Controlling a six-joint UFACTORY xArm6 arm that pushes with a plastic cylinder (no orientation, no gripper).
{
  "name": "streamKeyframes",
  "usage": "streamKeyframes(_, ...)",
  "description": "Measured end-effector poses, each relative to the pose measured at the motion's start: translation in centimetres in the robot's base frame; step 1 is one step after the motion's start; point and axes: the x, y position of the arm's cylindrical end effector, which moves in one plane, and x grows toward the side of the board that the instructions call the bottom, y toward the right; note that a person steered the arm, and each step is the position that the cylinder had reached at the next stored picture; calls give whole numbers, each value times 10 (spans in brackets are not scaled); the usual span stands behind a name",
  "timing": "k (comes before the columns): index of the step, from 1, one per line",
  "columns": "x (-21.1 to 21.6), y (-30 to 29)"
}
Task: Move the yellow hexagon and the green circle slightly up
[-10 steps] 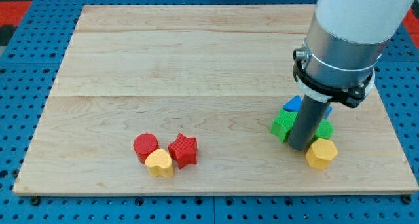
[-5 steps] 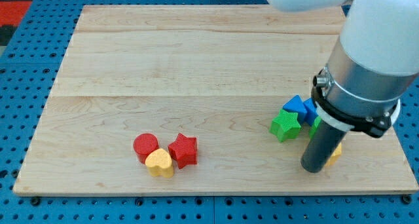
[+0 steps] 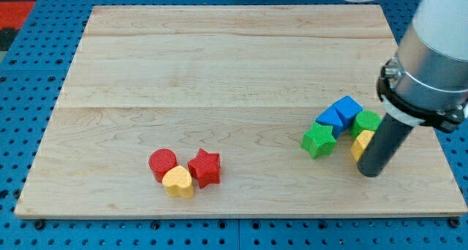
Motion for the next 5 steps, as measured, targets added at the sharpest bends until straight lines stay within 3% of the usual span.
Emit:
streamKeyframes(2, 5, 5)
streamKeyframes(3, -19, 51)
streamKeyframes(5, -75, 16)
